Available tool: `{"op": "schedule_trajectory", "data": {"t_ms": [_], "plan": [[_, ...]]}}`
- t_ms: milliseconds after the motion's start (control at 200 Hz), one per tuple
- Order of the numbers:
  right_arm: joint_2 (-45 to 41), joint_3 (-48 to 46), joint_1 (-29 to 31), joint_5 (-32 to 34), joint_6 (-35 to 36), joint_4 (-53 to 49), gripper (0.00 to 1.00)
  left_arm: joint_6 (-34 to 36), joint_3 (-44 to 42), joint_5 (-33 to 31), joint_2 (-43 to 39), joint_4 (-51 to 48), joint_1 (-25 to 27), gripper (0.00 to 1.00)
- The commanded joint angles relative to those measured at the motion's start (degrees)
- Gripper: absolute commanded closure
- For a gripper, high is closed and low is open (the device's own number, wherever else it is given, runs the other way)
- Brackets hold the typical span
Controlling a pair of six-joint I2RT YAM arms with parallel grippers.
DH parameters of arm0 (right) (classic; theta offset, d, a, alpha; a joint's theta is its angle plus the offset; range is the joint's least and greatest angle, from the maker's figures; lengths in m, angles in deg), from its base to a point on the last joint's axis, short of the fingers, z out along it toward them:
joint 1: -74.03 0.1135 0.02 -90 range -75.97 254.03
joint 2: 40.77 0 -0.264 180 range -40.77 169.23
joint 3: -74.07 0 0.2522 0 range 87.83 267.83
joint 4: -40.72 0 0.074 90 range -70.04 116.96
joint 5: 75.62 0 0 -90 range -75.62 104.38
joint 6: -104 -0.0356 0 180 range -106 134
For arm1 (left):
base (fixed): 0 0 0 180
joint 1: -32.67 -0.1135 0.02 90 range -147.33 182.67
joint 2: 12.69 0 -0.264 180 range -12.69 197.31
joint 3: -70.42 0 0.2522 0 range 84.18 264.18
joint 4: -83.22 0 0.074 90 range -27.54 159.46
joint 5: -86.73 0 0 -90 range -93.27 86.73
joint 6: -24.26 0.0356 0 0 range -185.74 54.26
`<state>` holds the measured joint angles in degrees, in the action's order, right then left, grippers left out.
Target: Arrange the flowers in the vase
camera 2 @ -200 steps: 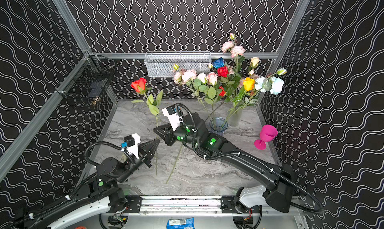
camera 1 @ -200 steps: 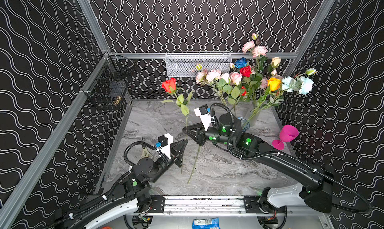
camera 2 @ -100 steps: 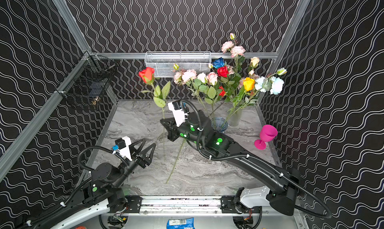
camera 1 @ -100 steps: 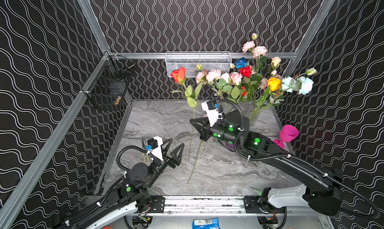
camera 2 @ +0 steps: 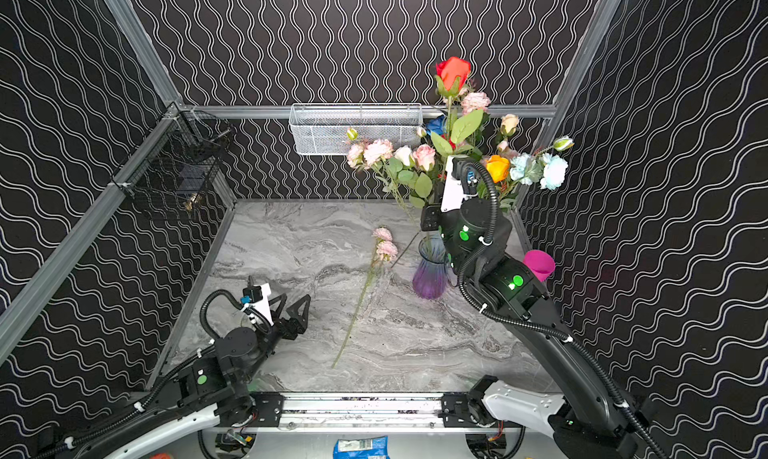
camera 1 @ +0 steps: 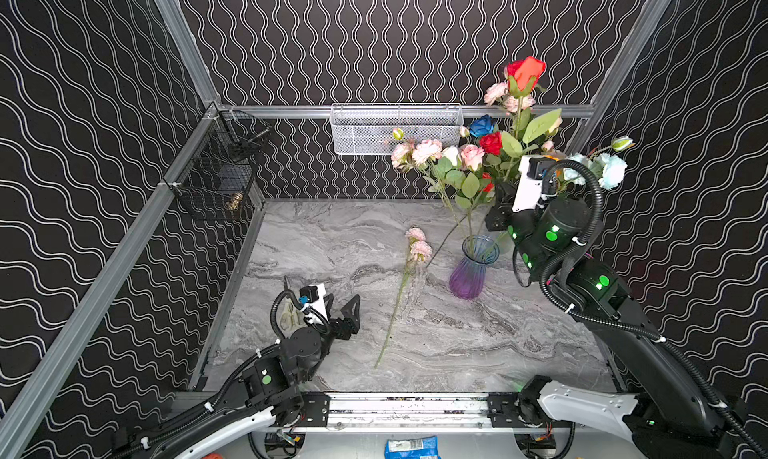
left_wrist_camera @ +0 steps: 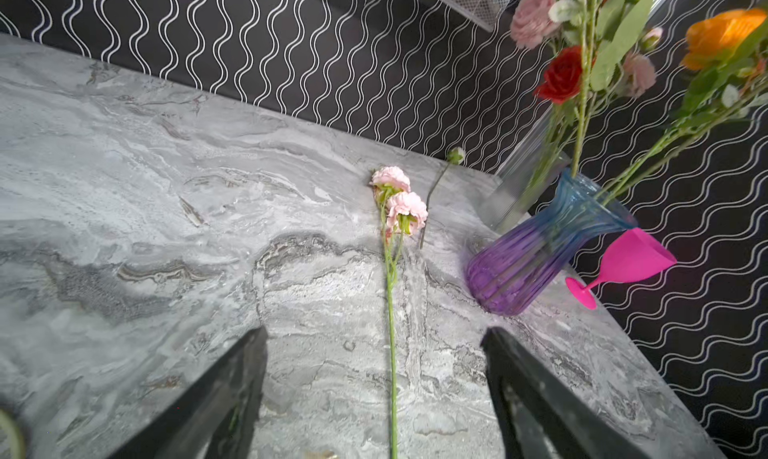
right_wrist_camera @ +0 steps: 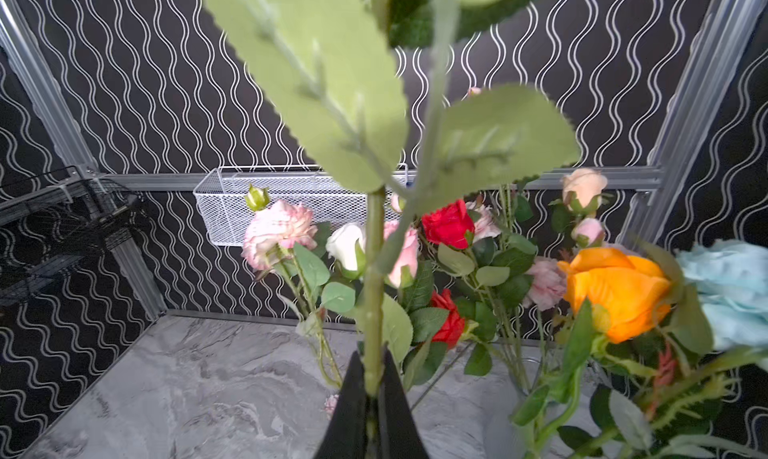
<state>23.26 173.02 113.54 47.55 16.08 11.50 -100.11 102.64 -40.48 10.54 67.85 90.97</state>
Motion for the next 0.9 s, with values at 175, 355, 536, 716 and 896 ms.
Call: {"op": "schedule_trajectory", "data": {"t_ms": [175, 355, 536, 716, 896], "plan": [[1.9, -0.7, -3.4, 2.9, 1.6, 2.4, 1.00, -1.5, 0.8, 1.6, 4.1, 3.7, 0.0, 0.16], [1.6, -7.4, -5.3, 1.2, -2.3, 4.3, 1.00, -0.9, 0.9, 2.6, 6.4, 5.1, -0.1, 0.16], [1.2, -11.9, -5.5, 2.9, -6.1, 4.2, 0.63, -0.5, 1.5, 3.4, 10.3, 3.5, 0.0, 0.16], [-1.4, -12.8, -5.5, 3.0, -7.6, 5.0, 0.55, 0.4, 4.7, 4.8, 18.2, -0.2, 0.0, 0.15], [-4.0, -11.5, -5.3, -3.1, -9.3, 3.5, 0.54, 2.9, 6.2, 8.0, 28.9, 1.9, -0.1, 0.16]]}}
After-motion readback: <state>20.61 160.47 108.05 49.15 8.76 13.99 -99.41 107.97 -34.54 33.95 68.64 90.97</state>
